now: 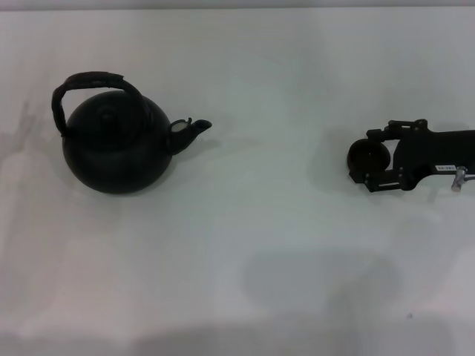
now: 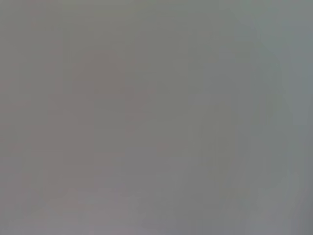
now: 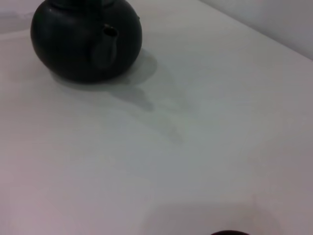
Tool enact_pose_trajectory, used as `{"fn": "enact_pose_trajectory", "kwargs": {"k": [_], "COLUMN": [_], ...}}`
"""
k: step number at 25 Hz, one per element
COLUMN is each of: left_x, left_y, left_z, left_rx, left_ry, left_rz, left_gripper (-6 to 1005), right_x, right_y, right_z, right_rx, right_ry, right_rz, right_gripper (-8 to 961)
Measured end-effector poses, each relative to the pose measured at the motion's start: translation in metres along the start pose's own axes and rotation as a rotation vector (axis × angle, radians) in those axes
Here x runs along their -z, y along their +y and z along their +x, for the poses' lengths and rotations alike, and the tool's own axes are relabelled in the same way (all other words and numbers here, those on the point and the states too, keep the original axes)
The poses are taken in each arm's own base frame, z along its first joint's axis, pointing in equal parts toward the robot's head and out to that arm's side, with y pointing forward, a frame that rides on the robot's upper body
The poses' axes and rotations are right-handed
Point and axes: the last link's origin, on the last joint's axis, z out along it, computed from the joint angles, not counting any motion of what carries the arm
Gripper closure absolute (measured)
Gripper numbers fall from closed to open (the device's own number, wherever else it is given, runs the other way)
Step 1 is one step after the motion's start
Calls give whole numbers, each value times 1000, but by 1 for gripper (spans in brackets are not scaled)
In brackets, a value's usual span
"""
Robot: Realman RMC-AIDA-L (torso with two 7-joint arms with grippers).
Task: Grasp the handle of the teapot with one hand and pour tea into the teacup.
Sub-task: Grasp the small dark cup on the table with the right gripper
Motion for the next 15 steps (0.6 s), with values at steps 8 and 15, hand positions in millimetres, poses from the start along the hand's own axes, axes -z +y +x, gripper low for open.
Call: {"fn": "enact_pose_trajectory", "kwargs": {"k": [8,15], "left_x": [0,0], "left_y": [0,0], "left_z": [-1,-1], "left_rx": [-2,-1], "left_ry": [-11,-10], "left_rz": [-1,0], "left_gripper": [127,127], "right_x": [-6,-8], "right_y": [1,1], "right_z": [3,1], "right_rx": [35,46], "right_ry": [35,41], "right_rz": [5,-1], "right_gripper": [116,174]}}
